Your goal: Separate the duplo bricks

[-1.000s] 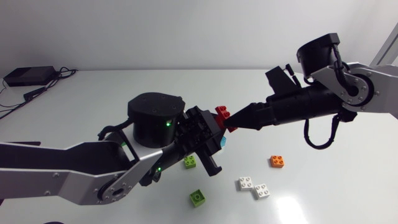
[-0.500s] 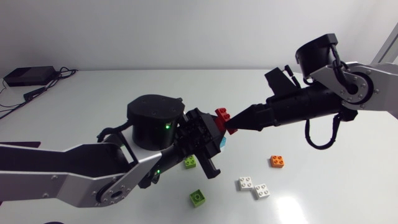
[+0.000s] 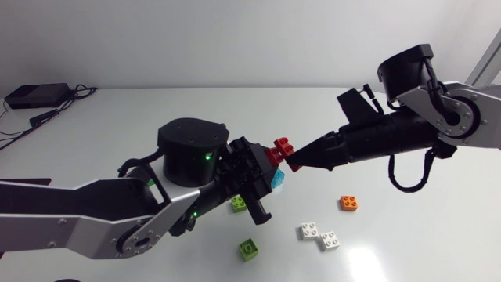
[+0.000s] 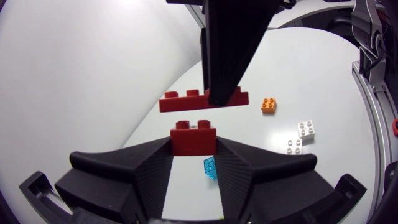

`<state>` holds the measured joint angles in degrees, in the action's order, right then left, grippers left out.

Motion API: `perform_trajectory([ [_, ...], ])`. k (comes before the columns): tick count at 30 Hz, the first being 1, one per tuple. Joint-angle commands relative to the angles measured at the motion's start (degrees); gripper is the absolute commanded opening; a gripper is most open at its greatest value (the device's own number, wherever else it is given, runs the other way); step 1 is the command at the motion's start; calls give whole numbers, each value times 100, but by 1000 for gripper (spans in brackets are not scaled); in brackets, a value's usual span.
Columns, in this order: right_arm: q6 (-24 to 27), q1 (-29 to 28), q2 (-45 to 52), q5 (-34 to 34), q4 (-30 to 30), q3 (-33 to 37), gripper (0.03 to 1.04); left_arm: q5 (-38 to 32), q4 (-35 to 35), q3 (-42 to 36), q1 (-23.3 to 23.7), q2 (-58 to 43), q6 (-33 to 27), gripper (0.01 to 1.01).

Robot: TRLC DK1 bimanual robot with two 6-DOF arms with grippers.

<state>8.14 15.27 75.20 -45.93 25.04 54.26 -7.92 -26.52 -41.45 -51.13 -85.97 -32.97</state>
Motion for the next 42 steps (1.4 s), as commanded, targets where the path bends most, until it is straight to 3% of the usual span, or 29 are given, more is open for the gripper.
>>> perform_trajectory([
  [1, -32, -94, -207, 146, -122, -100, 244, 1, 7, 32, 42, 116, 80, 361],
  [5, 443, -428, 30, 972, 54, 261, 244, -7, -2, 41, 121, 169, 54, 361],
  [8, 1014, -498, 628, 2027, 71, 480, 244, 1, -2, 93, 148, 221, 45, 362],
  [12, 1480, -542, 1612, 3002, -254, 682, 244, 1, 7, 146, 139, 274, 54, 362],
  [18, 1814, -613, 2816, 3837, -271, 1131, 246, 1, 104, 181, 112, 344, 72, 362],
  [26, 1972, -665, 3493, 4101, -359, 1333, 264, 10, 147, 199, 104, 327, 63, 362],
  [32, 2016, -648, 3686, 4189, -359, 1359, 433, 19, 165, 208, 112, 301, 72, 362],
  [39, 2016, -639, 3686, 4189, -412, 1315, 841, 142, 253, 269, 192, 283, 124, 362],
  [42, 1998, -604, 3493, 4154, -412, 1254, 880, 142, 253, 278, 192, 283, 133, 362],
])
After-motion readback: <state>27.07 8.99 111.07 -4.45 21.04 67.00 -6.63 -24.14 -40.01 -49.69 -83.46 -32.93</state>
